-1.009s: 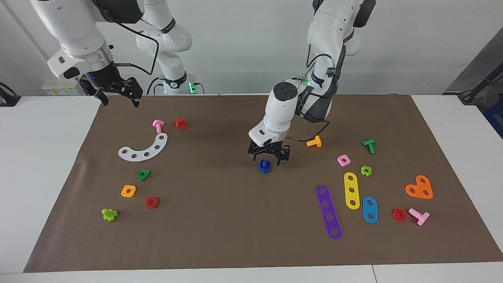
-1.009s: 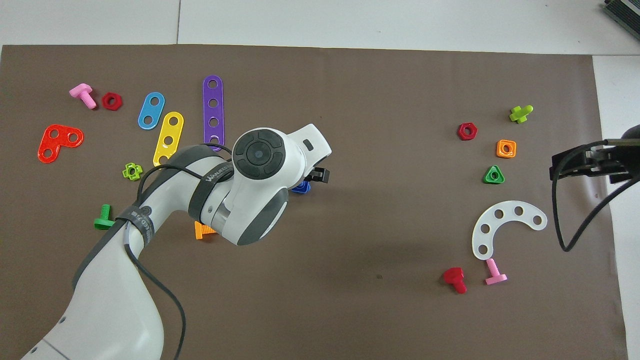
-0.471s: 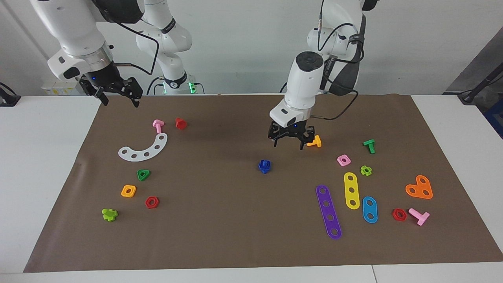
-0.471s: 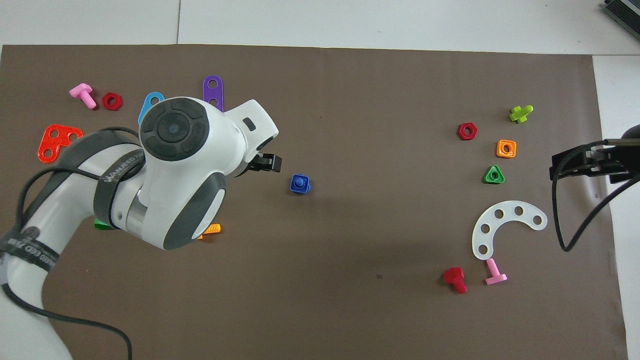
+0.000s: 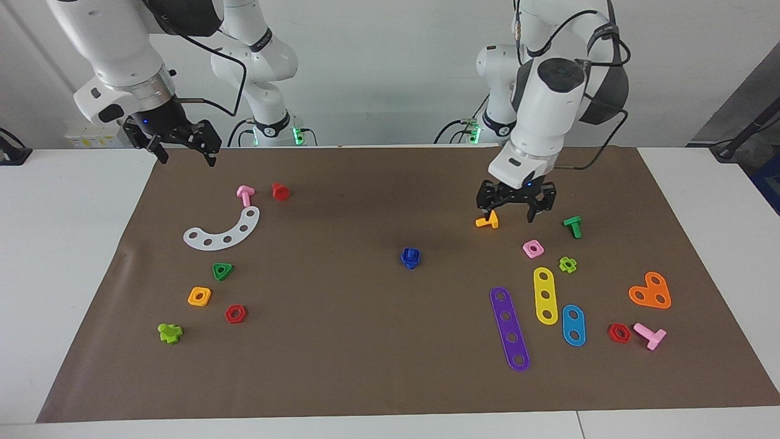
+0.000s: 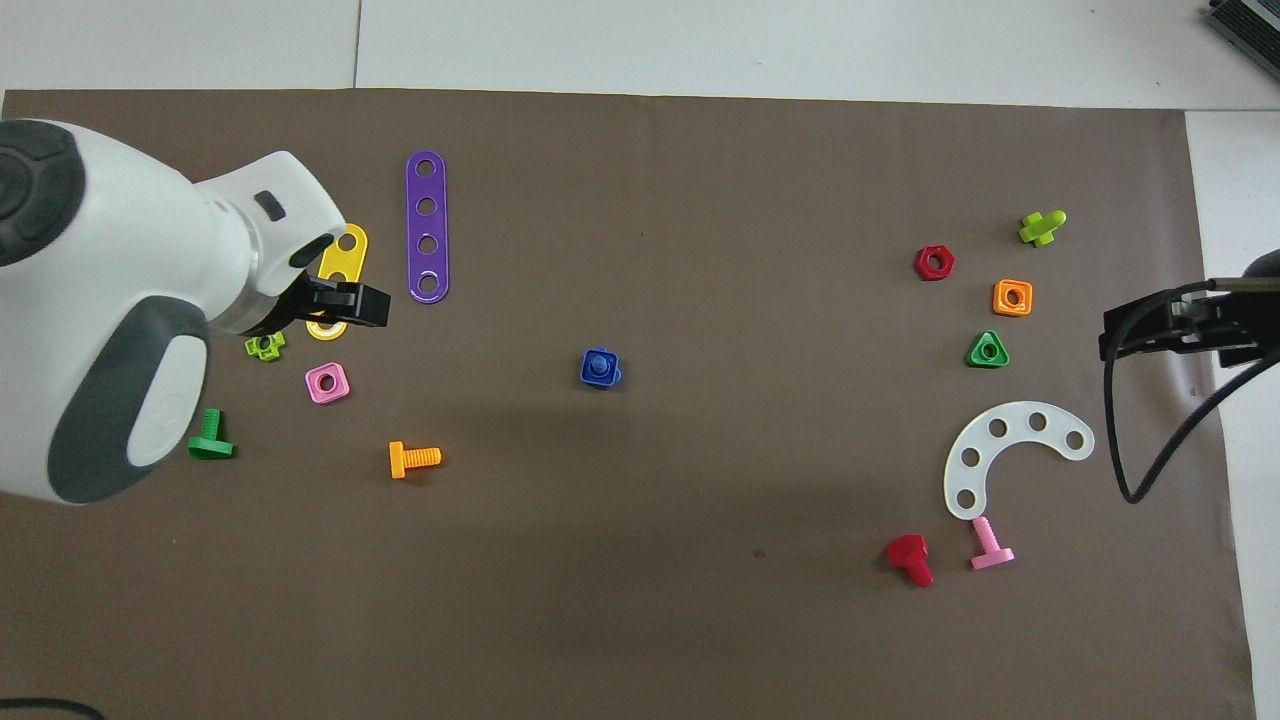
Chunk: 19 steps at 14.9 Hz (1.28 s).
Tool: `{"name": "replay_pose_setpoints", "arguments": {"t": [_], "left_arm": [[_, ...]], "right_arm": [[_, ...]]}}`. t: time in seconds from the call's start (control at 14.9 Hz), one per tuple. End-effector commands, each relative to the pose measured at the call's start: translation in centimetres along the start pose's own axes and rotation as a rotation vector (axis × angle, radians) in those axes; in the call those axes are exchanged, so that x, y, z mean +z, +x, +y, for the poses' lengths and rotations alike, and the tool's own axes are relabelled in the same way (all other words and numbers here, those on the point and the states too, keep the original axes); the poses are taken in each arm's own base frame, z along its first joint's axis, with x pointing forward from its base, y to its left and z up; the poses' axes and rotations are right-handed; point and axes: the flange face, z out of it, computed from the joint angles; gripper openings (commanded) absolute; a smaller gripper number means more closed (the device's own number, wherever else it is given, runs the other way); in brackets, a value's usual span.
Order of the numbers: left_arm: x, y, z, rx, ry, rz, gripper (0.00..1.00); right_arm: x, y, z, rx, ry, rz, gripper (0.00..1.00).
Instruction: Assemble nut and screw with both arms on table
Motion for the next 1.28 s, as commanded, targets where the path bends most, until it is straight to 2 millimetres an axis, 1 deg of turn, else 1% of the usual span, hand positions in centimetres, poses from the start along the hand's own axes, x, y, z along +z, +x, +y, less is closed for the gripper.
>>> {"name": "replay_pose_setpoints", "arguments": {"t": [0.0, 0.07, 0.13, 0.2, 0.4, 0.47, 0.61, 0.67, 0.74, 0.81, 0.87, 0.94, 1.08, 1.21], "left_arm": [[-2.4, -1.9, -3.9, -0.001, -0.042, -0.015, 1.0], [-2.8, -2.0, -5.2, -0.031, -0.065, -0.018, 1.0], [-3.8, -2.0, -6.3, -0.046, -0.072, -0.006, 1.0], [-4.5, -2.0, -6.7, -0.052, -0.072, -0.003, 1.0], [-7.4, -1.7, -8.4, -0.041, -0.071, 0.012, 1.0], [-8.1, -1.9, -9.4, -0.036, -0.07, 0.004, 1.0], [-9.1, -2.1, -10.7, -0.03, -0.069, -0.003, 1.0], [-9.4, -2.3, -11.7, -0.049, -0.069, -0.014, 1.0], [-9.1, -2.5, -12.7, -0.065, -0.07, -0.043, 1.0], [-9.3, -2.5, -12.9, -0.069, -0.08, -0.063, 1.0], [-10.2, -2.6, -12.9, -0.067, -0.08, -0.059, 1.0], [-10.5, -2.8, -12.7, -0.062, -0.08, -0.056, 1.0], [-10.5, -3.4, -12.3, -0.059, -0.075, -0.087, 1.0], [-10.4, -3.4, -12.2, -0.058, -0.073, -0.091, 1.0]], "right_arm": [[0.0, -0.6, 0.1, -0.018, 0.003, 0.016, 1.0], [0.0, -0.6, 0.1, -0.018, 0.003, 0.016, 1.0], [0.1, -0.6, 0.1, -0.018, 0.003, 0.015, 1.0], [0.0, -0.6, 0.1, -0.018, 0.003, 0.016, 1.0], [0.0, -0.6, 0.1, -0.018, 0.003, 0.016, 1.0], [0.0, -0.6, 0.1, -0.018, 0.003, 0.016, 1.0], [0.0, -0.6, 0.1, -0.018, 0.003, 0.016, 1.0], [0.0, -0.6, 0.1, -0.018, 0.003, 0.016, 1.0], [0.0, -0.6, 0.1, -0.018, 0.003, 0.016, 1.0], [0.0, -0.6, 0.1, -0.018, 0.003, 0.016, 1.0], [0.0, -0.6, 0.1, -0.018, 0.003, 0.016, 1.0], [0.0, -0.6, 0.1, -0.018, 0.003, 0.016, 1.0], [0.0, -0.6, 0.1, -0.018, 0.003, 0.016, 1.0], [0.0, -0.6, 0.1, -0.018, 0.003, 0.016, 1.0]]}}
